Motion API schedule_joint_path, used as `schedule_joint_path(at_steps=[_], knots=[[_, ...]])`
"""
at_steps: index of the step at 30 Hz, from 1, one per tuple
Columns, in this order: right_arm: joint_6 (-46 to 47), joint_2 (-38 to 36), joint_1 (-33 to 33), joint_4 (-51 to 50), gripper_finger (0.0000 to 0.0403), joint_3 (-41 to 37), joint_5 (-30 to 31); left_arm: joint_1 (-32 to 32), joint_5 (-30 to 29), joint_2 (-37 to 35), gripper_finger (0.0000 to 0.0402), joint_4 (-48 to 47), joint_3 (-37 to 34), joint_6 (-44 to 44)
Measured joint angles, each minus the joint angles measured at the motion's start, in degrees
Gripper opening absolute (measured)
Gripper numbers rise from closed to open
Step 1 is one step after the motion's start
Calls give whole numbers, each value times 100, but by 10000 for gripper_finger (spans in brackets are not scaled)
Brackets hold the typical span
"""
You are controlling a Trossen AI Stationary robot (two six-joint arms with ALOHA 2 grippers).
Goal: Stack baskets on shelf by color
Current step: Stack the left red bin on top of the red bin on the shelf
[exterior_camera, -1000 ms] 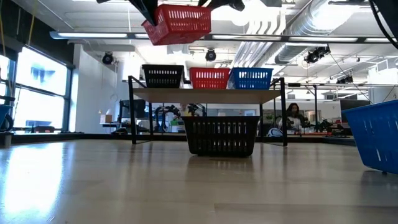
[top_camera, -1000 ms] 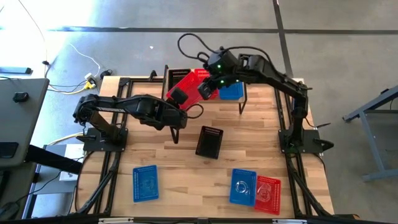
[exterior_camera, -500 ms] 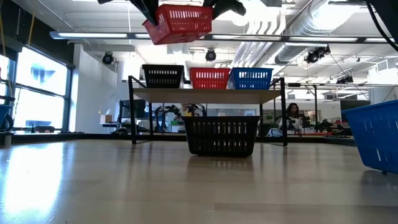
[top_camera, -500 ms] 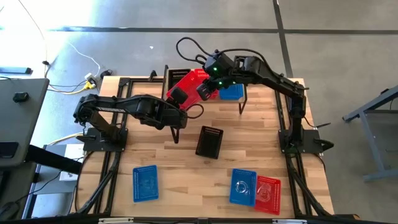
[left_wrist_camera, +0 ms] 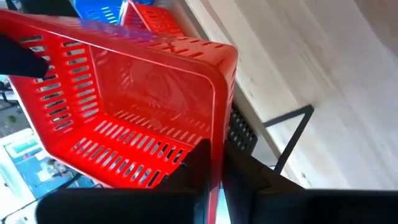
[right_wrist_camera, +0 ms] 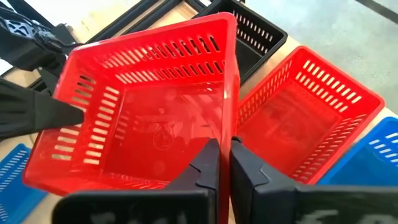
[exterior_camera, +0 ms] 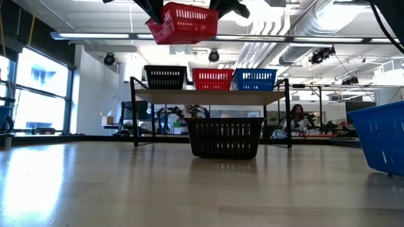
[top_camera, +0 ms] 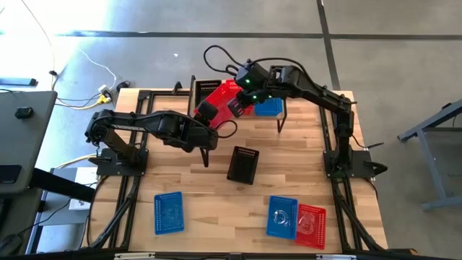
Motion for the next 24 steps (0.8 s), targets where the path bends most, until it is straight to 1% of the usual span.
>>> schedule_joint_path(at_steps=[6,8,13,19,22,24], knots=[[-4,0,-9,-9,2,0,103,0,12,0,58,43,0,-131],[20,0,-9,-11,1,0,204,4,10,0,76,43,0,-264],[0,0,-11,-17,1,0,221,4,-3,-2,127,46,0,-652],[-1,-2,-93,-289,1,0,473,2,-549,-2,190,54,0,-1124],[-61,-2,-200,-405,0,0,498,4,-821,-2,209,54,0,-1247],[-170,-2,-275,-419,0,0,501,4,-833,-15,215,51,0,-1311]])
